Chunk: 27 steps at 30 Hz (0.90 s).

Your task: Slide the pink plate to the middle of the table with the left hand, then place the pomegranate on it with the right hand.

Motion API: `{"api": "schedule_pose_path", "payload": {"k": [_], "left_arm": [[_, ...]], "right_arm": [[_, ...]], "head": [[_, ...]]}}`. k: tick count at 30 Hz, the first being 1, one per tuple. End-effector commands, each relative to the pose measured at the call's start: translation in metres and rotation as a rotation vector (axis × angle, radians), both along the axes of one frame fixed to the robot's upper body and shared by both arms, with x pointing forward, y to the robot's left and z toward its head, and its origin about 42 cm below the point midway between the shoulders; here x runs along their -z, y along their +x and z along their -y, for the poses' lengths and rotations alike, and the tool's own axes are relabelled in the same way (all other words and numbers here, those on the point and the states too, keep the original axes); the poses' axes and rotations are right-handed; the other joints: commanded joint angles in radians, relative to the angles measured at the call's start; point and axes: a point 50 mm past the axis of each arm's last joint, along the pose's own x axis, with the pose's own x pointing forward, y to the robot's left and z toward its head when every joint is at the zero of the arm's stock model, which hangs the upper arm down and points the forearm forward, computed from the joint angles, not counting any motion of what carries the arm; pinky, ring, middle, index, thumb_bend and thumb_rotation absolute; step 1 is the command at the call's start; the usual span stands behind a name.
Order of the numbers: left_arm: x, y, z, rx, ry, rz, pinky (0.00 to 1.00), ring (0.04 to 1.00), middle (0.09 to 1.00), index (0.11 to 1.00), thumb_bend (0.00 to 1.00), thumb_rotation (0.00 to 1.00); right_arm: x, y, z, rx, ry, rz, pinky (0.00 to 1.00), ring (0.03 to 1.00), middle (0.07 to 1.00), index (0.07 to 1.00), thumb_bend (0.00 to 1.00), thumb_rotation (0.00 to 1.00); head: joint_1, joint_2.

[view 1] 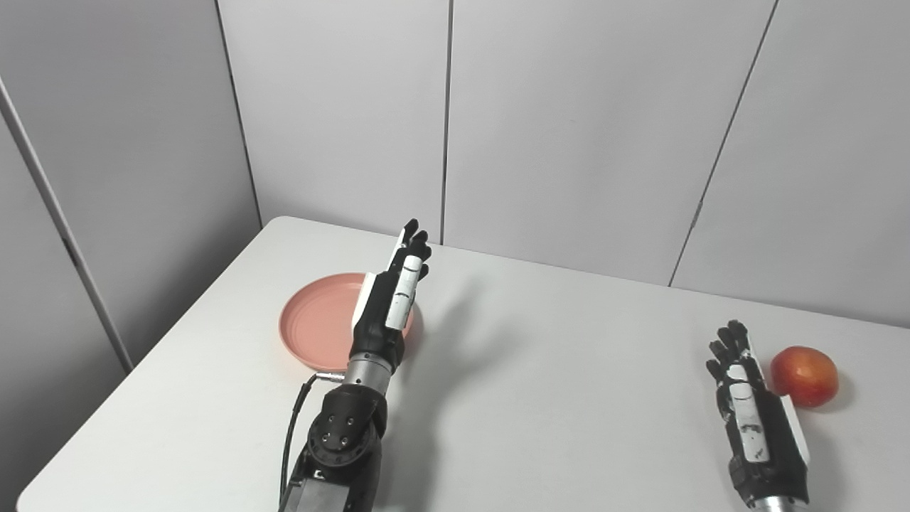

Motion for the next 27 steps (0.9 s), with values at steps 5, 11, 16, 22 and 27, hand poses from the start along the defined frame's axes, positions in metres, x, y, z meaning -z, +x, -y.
{"api": "schedule_pose_path", "payload": {"k": [5,11,16,22,27], "left_arm": [[-0.030,0.013,-0.029,-0.058,0.023,0.131,0.92,0.922,0.930,0.933,0.68,1.00],[-0.036,0.015,-0.056,-0.152,0.044,0.148,0.90,0.897,0.899,0.892,0.69,1.00],[-0.044,0.011,-0.080,-0.228,0.040,0.138,0.86,0.861,0.864,0.865,0.73,1.00],[-0.044,0.008,-0.110,-0.305,0.077,0.125,0.80,0.815,0.816,0.810,0.72,1.00],[-0.039,0.006,-0.134,-0.341,0.089,0.100,0.79,0.802,0.801,0.796,0.70,1.00]], "right_arm": [[0.021,-0.013,0.008,0.015,-0.005,-0.043,1.00,1.000,1.000,1.000,0.59,0.88],[0.020,-0.016,0.008,0.016,-0.007,-0.042,1.00,1.000,1.000,1.000,0.61,0.88],[0.021,-0.015,0.007,0.008,0.010,-0.043,1.00,1.000,1.000,1.000,0.62,0.86],[0.021,-0.016,0.006,0.004,0.032,-0.047,1.00,1.000,1.000,1.000,0.62,0.84],[0.021,-0.017,0.010,0.003,0.018,-0.043,1.00,1.000,1.000,1.000,0.62,0.85]], "head": [[-0.011,-0.017],[-0.017,-0.022],[-0.021,-0.014],[-0.015,-0.008],[-0.007,-0.008]]}}
